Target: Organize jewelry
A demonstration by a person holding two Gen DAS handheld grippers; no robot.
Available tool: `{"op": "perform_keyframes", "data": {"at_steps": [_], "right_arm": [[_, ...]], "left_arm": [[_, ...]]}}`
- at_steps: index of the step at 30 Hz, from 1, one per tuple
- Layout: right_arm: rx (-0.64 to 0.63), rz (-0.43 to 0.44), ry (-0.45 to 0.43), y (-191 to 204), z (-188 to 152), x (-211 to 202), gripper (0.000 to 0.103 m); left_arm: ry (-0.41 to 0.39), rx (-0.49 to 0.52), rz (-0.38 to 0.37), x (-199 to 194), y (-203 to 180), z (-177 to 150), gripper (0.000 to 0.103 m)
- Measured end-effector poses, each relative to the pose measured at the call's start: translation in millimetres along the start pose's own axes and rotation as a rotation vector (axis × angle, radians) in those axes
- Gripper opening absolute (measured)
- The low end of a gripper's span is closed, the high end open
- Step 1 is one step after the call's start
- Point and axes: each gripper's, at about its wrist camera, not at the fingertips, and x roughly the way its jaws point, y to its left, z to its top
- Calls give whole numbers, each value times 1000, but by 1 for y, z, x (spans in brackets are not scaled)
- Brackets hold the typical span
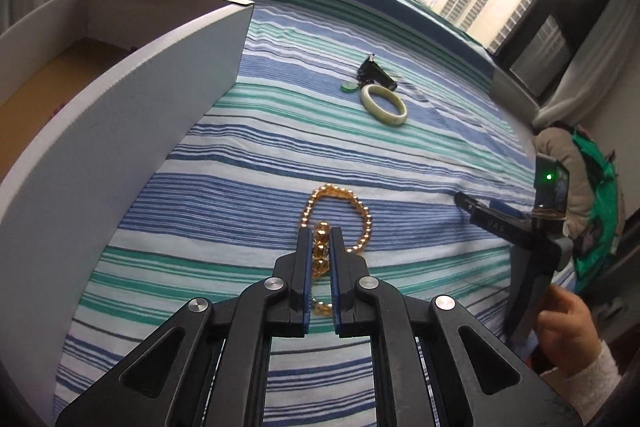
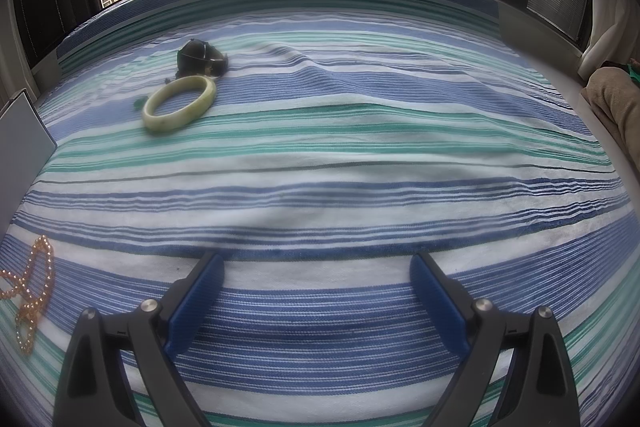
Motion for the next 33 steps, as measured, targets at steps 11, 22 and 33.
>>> {"op": "perform_keyframes", "data": {"at_steps": [11, 22, 33], "right_arm": [[0, 0, 0, 0, -1, 0, 96], [110, 251, 180, -9, 58, 18, 90], [8, 214, 204, 74, 147, 89, 43]], "left_arm": [[45, -30, -14, -3, 2, -29, 6], [93, -43, -23, 8, 3, -41, 6], [99, -65, 6, 1, 17, -47, 6]]}}
